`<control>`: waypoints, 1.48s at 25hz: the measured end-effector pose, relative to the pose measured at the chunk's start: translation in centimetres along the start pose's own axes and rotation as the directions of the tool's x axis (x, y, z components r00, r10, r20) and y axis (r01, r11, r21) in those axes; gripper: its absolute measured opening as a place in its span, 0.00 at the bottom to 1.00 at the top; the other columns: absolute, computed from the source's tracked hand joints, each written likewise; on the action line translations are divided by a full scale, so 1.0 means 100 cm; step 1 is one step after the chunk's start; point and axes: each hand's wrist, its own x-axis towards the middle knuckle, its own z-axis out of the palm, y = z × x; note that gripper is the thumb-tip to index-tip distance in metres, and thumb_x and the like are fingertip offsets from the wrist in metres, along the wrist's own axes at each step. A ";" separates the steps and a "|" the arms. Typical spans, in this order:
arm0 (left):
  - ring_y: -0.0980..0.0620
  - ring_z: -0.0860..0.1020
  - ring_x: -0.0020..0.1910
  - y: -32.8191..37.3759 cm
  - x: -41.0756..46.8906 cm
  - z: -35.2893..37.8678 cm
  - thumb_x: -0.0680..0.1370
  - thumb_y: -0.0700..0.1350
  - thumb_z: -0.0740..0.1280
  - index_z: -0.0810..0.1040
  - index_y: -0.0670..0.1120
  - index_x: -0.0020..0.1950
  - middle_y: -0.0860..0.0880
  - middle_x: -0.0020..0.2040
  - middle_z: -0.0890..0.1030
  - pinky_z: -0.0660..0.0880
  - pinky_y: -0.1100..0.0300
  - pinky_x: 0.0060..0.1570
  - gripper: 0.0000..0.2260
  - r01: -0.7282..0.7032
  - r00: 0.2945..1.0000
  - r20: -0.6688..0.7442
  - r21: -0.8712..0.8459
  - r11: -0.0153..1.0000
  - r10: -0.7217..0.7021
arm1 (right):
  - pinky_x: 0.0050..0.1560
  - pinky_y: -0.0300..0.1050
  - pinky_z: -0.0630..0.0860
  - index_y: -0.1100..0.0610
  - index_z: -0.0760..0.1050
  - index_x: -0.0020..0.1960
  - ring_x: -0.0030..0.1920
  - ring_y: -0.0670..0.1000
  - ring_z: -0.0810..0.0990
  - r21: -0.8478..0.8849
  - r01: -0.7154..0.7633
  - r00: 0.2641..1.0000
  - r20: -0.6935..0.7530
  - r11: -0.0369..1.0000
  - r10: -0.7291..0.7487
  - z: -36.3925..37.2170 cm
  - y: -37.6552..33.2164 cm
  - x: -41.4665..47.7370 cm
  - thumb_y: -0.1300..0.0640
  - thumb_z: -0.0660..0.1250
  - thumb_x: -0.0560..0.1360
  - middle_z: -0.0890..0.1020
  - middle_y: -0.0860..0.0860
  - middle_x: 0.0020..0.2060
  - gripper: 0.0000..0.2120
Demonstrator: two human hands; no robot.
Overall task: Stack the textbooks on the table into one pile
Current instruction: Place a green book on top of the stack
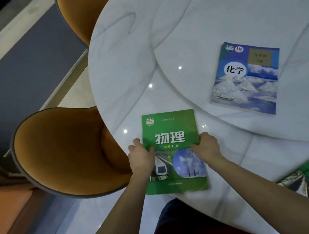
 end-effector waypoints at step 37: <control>0.41 0.79 0.46 0.270 0.047 -0.013 0.81 0.43 0.60 0.73 0.40 0.61 0.40 0.52 0.81 0.77 0.49 0.50 0.11 -0.141 0.934 0.184 -0.597 0.790 0.306 | 0.48 0.48 0.77 0.63 0.76 0.56 0.42 0.55 0.77 0.701 0.190 0.900 -0.404 0.687 0.164 -0.226 0.016 0.052 0.66 0.70 0.72 0.80 0.58 0.46 0.13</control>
